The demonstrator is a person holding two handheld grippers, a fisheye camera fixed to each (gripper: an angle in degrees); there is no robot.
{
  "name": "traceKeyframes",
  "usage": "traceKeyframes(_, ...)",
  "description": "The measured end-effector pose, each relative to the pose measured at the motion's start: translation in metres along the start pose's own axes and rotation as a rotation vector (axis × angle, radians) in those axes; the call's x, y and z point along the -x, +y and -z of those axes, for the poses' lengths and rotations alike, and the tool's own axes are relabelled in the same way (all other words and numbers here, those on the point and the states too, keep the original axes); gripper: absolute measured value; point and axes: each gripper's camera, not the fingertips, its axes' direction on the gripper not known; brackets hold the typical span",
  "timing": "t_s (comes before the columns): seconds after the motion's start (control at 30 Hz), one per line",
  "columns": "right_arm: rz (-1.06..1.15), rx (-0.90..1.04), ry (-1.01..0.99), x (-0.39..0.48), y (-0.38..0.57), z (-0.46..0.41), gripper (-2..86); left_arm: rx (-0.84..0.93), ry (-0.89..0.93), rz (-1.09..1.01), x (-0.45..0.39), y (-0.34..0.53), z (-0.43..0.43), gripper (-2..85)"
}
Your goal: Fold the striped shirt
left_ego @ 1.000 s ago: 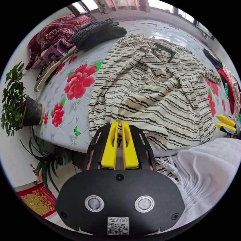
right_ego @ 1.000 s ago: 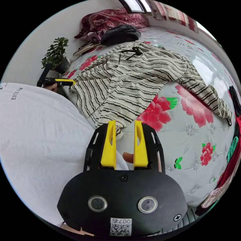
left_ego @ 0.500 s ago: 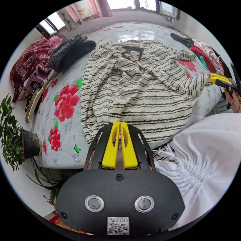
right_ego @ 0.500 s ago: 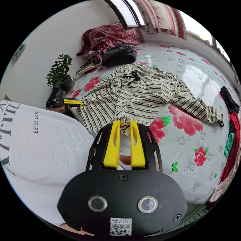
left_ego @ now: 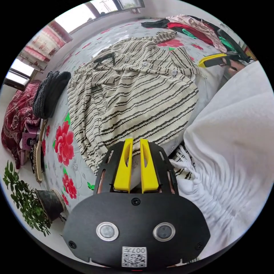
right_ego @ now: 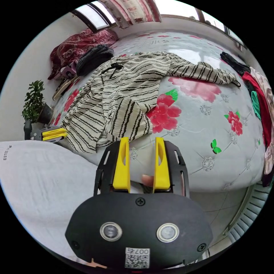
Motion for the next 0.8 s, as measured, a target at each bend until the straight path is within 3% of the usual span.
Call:
traceKeyframes(0.13,0.073,0.042,-0.221,0.018,-0.034,0.001,9.0,-0.018,-0.061,-0.061,-0.007,-0.006,0.001,-0.2)
traceKeyframes(0.3,0.131,-0.234,-0.605,0.027,-0.051,0.070,8.5,-0.023,-0.090,-0.077,-0.005,0.004,0.002,-0.9)
traceKeyframes(0.37,0.077,-0.245,-0.526,0.013,-0.045,0.076,8.5,-0.031,-0.066,-0.033,0.002,0.009,0.002,-0.9)
traceKeyframes(0.5,-0.009,-0.049,-0.232,-0.012,-0.030,0.046,8.4,-0.043,-0.005,0.049,0.021,0.020,0.002,-1.0)
traceKeyframes(0.7,-0.054,0.110,-0.173,-0.001,-0.038,-0.010,8.3,-0.018,0.092,0.112,0.053,0.032,0.000,-1.0)
traceKeyframes(0.8,-0.001,0.097,-0.181,0.027,-0.047,-0.013,8.1,-0.041,0.161,0.189,0.077,0.041,0.008,-1.0)
